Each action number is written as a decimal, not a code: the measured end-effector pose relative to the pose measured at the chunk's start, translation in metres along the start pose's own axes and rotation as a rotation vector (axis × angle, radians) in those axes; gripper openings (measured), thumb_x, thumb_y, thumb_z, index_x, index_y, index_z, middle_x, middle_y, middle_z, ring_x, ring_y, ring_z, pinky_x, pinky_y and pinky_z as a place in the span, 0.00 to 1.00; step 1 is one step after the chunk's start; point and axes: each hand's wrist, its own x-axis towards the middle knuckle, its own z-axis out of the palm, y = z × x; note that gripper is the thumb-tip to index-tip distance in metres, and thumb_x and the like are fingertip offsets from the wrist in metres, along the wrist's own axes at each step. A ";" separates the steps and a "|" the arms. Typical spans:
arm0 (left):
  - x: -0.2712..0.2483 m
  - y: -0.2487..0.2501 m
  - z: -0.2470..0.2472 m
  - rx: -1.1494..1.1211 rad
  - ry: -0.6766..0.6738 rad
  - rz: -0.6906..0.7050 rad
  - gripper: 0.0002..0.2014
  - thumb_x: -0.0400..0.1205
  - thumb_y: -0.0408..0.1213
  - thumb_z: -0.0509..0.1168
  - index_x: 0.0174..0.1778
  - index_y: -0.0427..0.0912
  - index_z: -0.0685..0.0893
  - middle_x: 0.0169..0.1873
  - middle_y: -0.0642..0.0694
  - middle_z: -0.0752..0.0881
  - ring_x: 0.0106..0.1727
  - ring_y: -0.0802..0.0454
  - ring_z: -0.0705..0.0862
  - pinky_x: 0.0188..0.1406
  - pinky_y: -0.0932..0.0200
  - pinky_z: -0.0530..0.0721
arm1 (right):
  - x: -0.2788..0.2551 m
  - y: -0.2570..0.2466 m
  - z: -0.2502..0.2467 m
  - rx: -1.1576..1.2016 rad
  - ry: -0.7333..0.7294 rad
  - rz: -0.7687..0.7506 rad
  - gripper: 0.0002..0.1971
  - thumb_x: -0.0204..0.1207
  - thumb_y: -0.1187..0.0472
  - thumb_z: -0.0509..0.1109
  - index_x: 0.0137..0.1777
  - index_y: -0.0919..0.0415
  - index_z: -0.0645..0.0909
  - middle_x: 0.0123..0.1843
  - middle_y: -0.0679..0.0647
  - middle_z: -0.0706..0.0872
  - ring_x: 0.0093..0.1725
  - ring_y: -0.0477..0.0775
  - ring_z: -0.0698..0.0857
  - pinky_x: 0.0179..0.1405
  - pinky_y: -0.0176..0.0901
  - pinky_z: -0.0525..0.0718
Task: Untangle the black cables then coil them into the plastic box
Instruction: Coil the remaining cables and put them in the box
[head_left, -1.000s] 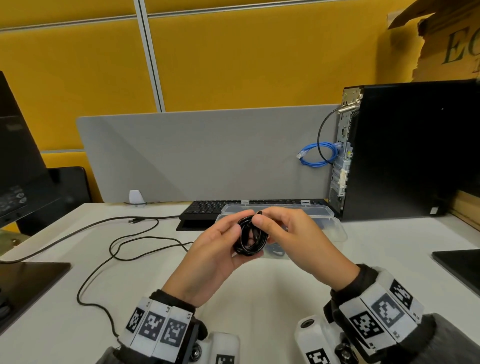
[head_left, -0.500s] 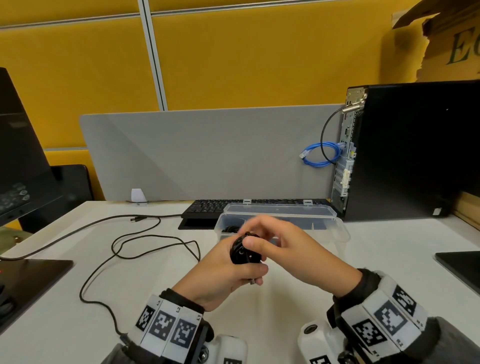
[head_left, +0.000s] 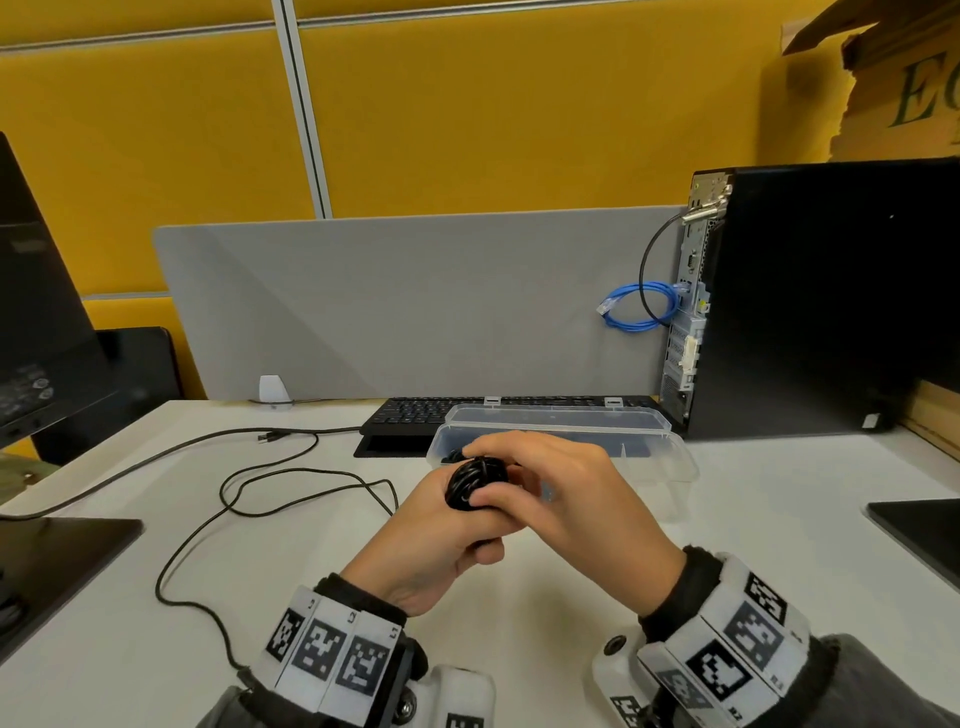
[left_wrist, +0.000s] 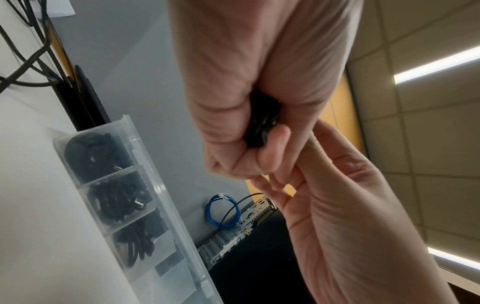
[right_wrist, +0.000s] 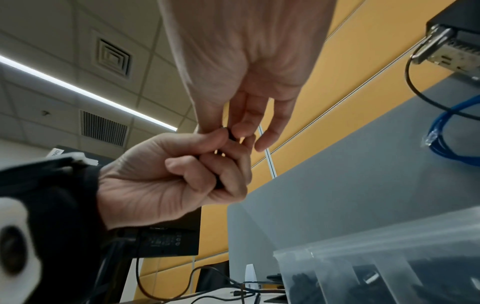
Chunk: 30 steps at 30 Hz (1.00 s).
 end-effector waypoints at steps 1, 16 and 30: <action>0.000 0.000 0.001 0.017 0.008 -0.005 0.13 0.68 0.19 0.66 0.30 0.43 0.85 0.30 0.47 0.81 0.23 0.59 0.73 0.19 0.66 0.70 | 0.000 0.001 0.000 -0.009 -0.008 0.000 0.12 0.75 0.49 0.65 0.56 0.47 0.82 0.49 0.40 0.87 0.47 0.39 0.82 0.49 0.39 0.80; 0.006 -0.009 0.020 0.358 0.199 0.138 0.13 0.69 0.19 0.67 0.44 0.36 0.76 0.19 0.50 0.79 0.20 0.54 0.76 0.22 0.61 0.76 | 0.000 0.006 -0.017 0.013 -0.317 0.245 0.11 0.81 0.52 0.62 0.52 0.56 0.83 0.49 0.37 0.67 0.55 0.35 0.64 0.53 0.27 0.66; 0.082 -0.014 0.043 0.510 0.185 0.083 0.18 0.75 0.32 0.72 0.57 0.45 0.75 0.44 0.50 0.85 0.39 0.64 0.85 0.43 0.67 0.83 | 0.019 0.062 -0.066 -0.099 -0.267 0.395 0.15 0.83 0.57 0.59 0.48 0.67 0.83 0.40 0.58 0.75 0.38 0.53 0.75 0.35 0.37 0.70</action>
